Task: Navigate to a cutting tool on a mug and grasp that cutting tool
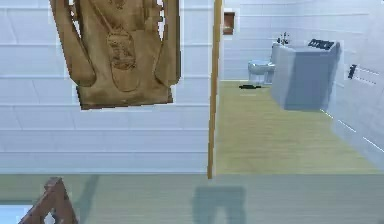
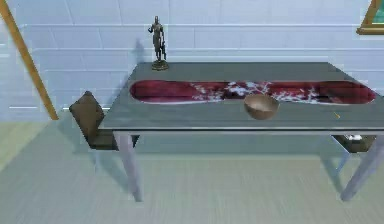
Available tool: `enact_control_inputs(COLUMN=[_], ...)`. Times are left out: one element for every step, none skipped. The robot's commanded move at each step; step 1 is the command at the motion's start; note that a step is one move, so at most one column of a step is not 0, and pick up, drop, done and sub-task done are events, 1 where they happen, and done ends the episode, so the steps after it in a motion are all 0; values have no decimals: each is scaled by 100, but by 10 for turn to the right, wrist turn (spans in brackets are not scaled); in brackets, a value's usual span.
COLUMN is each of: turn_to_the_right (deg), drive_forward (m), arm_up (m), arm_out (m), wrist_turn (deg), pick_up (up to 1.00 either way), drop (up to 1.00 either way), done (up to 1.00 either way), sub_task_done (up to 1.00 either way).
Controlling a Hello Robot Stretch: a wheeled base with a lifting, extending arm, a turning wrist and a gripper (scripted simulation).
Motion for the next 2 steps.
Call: enact_control_inputs(turn_to_the_right=[450, 450], drive_forward=[0, 0], arm_up=[0, 0], arm_out=[0, 0], wrist_turn=[0, 0], pick_up=[0, 0], drop=[0, 0], done=[0, 0], sub_task_done=[0, 0])
